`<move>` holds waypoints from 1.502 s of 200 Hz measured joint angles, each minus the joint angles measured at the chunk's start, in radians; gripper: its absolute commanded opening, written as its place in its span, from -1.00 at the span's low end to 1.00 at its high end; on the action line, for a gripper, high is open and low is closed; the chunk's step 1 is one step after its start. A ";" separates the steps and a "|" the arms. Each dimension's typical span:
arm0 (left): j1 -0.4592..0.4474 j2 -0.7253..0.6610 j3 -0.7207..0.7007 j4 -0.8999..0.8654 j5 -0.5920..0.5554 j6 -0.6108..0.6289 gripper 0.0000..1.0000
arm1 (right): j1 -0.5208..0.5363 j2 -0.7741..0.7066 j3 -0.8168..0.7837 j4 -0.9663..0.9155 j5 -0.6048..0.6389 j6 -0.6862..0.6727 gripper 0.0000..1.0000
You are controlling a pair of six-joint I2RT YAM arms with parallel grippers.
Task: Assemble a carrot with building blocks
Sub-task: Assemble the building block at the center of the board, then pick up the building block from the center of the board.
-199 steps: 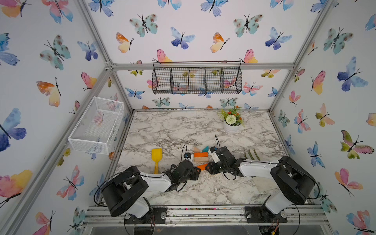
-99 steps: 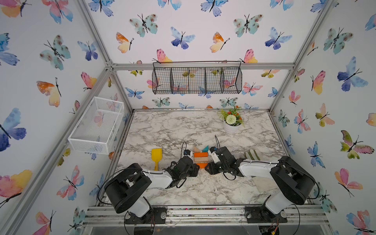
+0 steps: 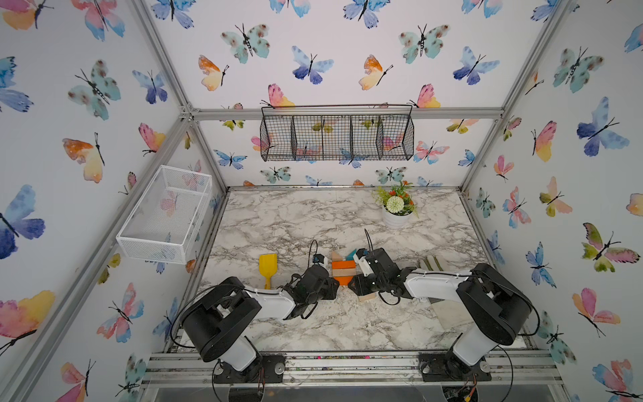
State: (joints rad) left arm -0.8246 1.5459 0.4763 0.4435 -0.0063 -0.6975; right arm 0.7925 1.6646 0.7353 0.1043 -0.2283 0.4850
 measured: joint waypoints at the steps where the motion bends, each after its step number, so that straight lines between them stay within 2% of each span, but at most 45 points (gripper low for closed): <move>1: 0.000 0.000 0.000 0.000 0.000 0.000 -0.33 | 0.000 0.001 0.001 0.000 0.000 0.000 -0.09; 60: 0.006 0.010 0.006 0.000 0.001 0.005 -0.32 | 0.000 0.004 0.006 -0.004 0.006 -0.006 -0.06; 80: 0.005 0.010 0.008 0.000 0.004 0.008 -0.15 | 0.001 0.003 0.007 -0.006 0.010 -0.007 0.01; 131: 0.005 -0.002 0.019 -0.023 0.004 0.013 -0.01 | 0.007 -0.018 0.009 -0.044 0.047 -0.007 0.10; 192: 0.005 -0.106 0.019 -0.104 -0.027 0.024 0.02 | 0.008 -0.111 0.009 -0.142 0.128 -0.015 0.15; 221: 0.008 -0.214 -0.012 -0.157 -0.053 0.030 0.06 | 0.008 -0.170 0.008 -0.202 0.209 -0.015 0.32; 256: 0.032 -0.330 -0.062 -0.211 -0.064 0.042 0.08 | 0.008 -0.152 0.008 -0.274 0.292 -0.014 0.40; 300: 0.040 -0.374 -0.105 -0.239 -0.068 0.044 0.08 | 0.008 -0.138 0.006 -0.284 0.341 -0.015 0.45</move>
State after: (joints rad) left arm -0.7845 1.1717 0.3714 0.2043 -0.0742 -0.6537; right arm 0.8005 1.5261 0.7414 -0.1799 0.1123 0.4698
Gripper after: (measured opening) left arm 0.540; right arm 0.724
